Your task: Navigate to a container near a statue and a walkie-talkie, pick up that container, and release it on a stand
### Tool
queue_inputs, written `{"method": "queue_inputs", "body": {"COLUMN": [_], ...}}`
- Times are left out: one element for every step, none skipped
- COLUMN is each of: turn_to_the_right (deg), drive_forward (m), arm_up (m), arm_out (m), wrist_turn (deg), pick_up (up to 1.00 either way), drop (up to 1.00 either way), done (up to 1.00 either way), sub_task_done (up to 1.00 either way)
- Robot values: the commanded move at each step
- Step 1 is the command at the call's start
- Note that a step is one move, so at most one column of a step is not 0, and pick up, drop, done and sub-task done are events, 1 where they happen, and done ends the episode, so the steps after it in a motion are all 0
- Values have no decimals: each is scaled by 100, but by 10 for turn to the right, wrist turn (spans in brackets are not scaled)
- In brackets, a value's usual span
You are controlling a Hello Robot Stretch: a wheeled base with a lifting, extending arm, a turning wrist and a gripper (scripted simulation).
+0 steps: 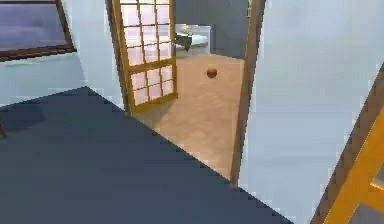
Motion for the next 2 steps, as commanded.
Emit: {"method": "queue_inputs", "body": {"turn_to_the_right": [-450,-210], "drive_forward": [0,0], "arm_up": [0,0], "arm_out": [0,0], "wrist_turn": [0,0], "pick_up": [0,0], "drop": [0,0], "done": [0,0], "sub_task_done": [0,0]}}
